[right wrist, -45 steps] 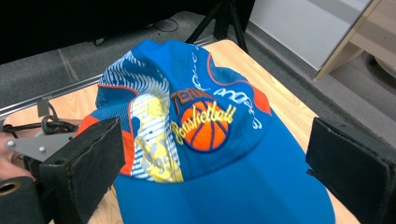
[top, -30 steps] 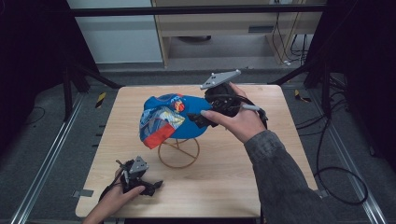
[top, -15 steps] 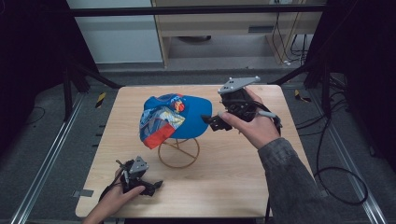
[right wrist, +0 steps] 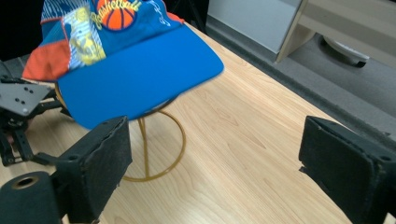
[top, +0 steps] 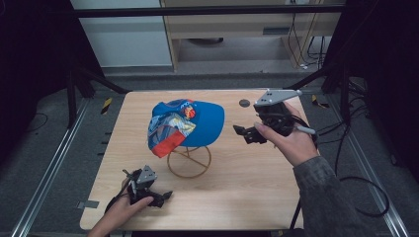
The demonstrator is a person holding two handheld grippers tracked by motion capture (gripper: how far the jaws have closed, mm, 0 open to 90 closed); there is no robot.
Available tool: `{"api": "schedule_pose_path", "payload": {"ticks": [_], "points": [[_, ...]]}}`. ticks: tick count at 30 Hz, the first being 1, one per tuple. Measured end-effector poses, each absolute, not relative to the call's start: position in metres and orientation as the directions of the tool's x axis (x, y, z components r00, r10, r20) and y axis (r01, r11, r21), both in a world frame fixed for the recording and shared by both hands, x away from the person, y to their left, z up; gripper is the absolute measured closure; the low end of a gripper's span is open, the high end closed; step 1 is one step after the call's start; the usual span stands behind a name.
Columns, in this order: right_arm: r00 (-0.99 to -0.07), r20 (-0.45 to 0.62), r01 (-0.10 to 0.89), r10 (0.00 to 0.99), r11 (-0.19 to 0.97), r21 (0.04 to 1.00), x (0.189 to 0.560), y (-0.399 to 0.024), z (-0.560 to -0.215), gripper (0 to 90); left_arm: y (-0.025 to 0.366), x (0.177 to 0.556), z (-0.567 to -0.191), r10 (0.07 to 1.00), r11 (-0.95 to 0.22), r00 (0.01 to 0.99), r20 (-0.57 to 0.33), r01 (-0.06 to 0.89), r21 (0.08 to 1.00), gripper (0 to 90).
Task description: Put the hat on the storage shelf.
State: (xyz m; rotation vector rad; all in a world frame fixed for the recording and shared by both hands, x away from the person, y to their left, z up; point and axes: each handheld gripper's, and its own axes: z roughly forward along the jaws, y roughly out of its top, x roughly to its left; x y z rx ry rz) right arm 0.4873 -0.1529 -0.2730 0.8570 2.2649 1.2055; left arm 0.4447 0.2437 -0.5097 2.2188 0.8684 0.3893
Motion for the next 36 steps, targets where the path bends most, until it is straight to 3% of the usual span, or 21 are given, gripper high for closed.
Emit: {"api": "schedule_pose_path", "payload": {"ticks": [17, 36], "points": [[-0.643, -0.101, 0.359, 0.76, 0.414, 0.837, 0.47, -0.211, -0.313, 9.6, 0.244, 0.444, -0.51, 0.685, -0.522, 0.728, 0.019, 0.473, 0.709, 0.0], [-0.618, -0.077, 0.413, 0.783, 0.406, 0.815, 0.464, -0.228, -0.368, 12.9, 0.244, 0.444, -0.51, 0.685, -0.522, 0.728, 0.019, 0.473, 0.71, 0.0]]}}
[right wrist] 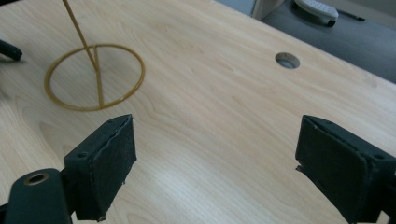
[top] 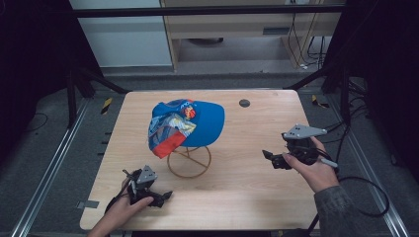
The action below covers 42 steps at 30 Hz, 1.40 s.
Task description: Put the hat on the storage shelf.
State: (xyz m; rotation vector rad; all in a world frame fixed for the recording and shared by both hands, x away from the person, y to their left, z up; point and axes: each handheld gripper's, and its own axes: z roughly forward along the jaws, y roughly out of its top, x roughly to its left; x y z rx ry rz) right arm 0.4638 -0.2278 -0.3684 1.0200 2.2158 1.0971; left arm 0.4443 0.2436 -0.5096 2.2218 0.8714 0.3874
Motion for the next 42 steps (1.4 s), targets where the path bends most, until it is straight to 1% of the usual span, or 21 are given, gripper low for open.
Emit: {"api": "schedule_pose_path", "payload": {"ticks": [14, 21, 25, 30, 34, 37, 40, 42], "points": [[-0.616, -0.014, 0.491, 0.787, 0.399, 0.775, 0.461, -0.229, -0.426, 14.0, 0.244, 0.444, -0.51, 0.685, -0.522, 0.728, 0.019, 0.473, 0.709, 0.0], [-0.59, 0.025, 0.531, 0.807, 0.365, 0.765, 0.465, -0.23, -0.457, 12.2, 0.244, 0.444, -0.51, 0.685, -0.522, 0.728, 0.019, 0.473, 0.71, 0.0], [-0.555, 0.066, 0.565, 0.829, 0.317, 0.762, 0.47, -0.227, -0.475, 11.1, 0.244, 0.444, -0.51, 0.685, -0.522, 0.728, 0.019, 0.473, 0.71, 0.0], [-0.519, 0.083, 0.599, 0.851, 0.292, 0.745, 0.475, -0.219, -0.497, 10.4, 0.244, 0.444, -0.51, 0.685, -0.522, 0.728, 0.019, 0.473, 0.71, 0.0], [-0.492, 0.067, 0.606, 0.868, 0.287, 0.742, 0.476, -0.213, -0.51, 9.8, 0.244, 0.444, -0.51, 0.685, -0.522, 0.728, 0.018, 0.473, 0.71, 0.0], [-0.479, 0.045, 0.597, 0.877, 0.288, 0.749, 0.477, -0.21, -0.511, 9.3, 0.244, 0.444, -0.51, 0.685, -0.522, 0.728, 0.019, 0.473, 0.71, 0.0], [-0.462, -0.005, 0.599, 0.887, 0.316, 0.736, 0.475, -0.206, -0.512, 7.5, 0.244, 0.444, -0.51, 0.685, -0.523, 0.728, 0.019, 0.473, 0.709, 0.0], [-0.449, -0.008, 0.603, 0.893, 0.31, 0.736, 0.474, -0.206, -0.512, 7.3, 0.244, 0.444, -0.51, 0.685, -0.522, 0.728, 0.018, 0.473, 0.71, 0.0]]}}
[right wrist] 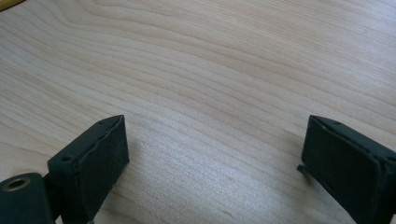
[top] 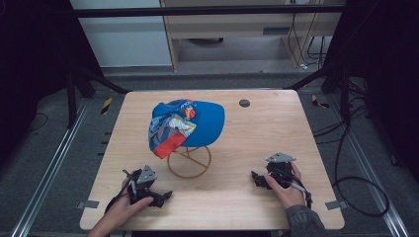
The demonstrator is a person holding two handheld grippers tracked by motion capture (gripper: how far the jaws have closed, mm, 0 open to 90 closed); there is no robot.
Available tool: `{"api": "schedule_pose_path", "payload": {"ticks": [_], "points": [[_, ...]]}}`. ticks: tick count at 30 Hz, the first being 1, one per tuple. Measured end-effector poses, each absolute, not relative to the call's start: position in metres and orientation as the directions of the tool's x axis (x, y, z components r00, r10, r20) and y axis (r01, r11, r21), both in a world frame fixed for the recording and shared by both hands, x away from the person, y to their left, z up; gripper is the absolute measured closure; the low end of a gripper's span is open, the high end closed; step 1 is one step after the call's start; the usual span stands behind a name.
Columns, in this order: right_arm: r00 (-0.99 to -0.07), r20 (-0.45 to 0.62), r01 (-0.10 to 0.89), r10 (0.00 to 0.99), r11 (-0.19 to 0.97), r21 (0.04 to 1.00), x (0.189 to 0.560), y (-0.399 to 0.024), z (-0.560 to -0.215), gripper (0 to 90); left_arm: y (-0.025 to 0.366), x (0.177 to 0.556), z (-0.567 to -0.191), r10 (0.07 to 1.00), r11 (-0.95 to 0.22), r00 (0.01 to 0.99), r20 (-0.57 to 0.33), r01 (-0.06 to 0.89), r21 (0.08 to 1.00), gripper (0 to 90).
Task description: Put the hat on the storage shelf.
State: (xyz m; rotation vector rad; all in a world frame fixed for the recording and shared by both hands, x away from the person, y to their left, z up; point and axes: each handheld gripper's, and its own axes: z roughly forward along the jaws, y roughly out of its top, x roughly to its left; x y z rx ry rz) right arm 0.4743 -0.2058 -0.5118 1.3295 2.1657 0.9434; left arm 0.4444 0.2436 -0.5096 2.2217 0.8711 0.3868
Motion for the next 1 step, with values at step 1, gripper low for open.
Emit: {"api": "schedule_pose_path", "payload": {"ticks": [1], "points": [[-0.446, -0.007, 0.604, 0.895, 0.308, 0.735, 0.4742, -0.2055, -0.5118, 7.1, 0.2436, 0.4444, -0.5095, 0.685, -0.522, 0.728, 0.018, 0.473, 0.71, 0.0]]}}
